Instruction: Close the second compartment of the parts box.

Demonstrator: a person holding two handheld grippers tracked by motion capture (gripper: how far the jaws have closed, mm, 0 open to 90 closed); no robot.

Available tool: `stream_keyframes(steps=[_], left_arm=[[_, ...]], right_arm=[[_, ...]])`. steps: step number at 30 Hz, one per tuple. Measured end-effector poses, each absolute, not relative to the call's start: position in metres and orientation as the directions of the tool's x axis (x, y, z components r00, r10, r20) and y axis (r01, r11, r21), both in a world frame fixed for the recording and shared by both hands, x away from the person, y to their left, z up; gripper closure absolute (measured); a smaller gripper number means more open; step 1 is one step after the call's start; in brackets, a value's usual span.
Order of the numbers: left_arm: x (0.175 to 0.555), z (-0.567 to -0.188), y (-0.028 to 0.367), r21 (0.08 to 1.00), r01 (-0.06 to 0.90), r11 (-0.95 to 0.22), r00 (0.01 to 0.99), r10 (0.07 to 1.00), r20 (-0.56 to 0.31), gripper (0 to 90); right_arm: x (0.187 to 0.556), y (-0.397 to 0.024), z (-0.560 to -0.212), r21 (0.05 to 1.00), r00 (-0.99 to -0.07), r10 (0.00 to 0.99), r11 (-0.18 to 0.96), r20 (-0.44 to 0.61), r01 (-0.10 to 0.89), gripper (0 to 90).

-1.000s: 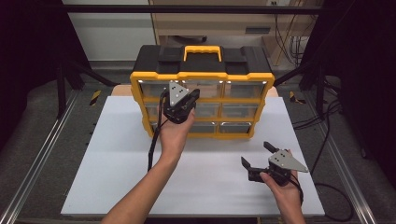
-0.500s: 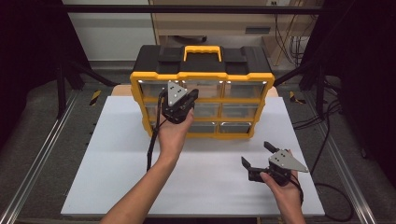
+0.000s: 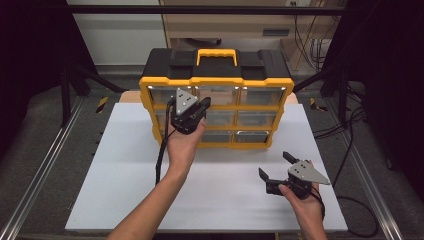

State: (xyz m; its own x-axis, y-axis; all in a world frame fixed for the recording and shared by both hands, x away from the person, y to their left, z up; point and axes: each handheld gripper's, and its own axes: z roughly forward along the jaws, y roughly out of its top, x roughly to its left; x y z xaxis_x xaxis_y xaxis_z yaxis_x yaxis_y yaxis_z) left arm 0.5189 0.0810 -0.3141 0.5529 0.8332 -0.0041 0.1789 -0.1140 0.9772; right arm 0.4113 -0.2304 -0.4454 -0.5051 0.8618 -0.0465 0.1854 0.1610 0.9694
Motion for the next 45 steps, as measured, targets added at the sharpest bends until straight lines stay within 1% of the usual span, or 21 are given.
stream_keyframes(steps=[20,41,45], left_arm=[[0.508,-0.309,0.085,0.977,0.164,-0.138,0.583,0.812,0.017,89.8],[0.497,-0.303,0.092,0.981,0.159,-0.113,0.606,0.795,-0.007,89.7],[0.498,-0.301,0.095,0.982,0.166,-0.092,0.604,0.796,-0.028,89.7]], right_arm=[[0.412,-0.230,-0.446,0.969,-0.506,0.861,0.164,-0.048,0.187,3.0],[0.412,-0.229,-0.446,0.966,-0.507,0.859,0.186,-0.071,0.179,3.0],[0.411,-0.230,-0.446,0.966,-0.508,0.858,0.187,-0.072,0.179,3.0]])
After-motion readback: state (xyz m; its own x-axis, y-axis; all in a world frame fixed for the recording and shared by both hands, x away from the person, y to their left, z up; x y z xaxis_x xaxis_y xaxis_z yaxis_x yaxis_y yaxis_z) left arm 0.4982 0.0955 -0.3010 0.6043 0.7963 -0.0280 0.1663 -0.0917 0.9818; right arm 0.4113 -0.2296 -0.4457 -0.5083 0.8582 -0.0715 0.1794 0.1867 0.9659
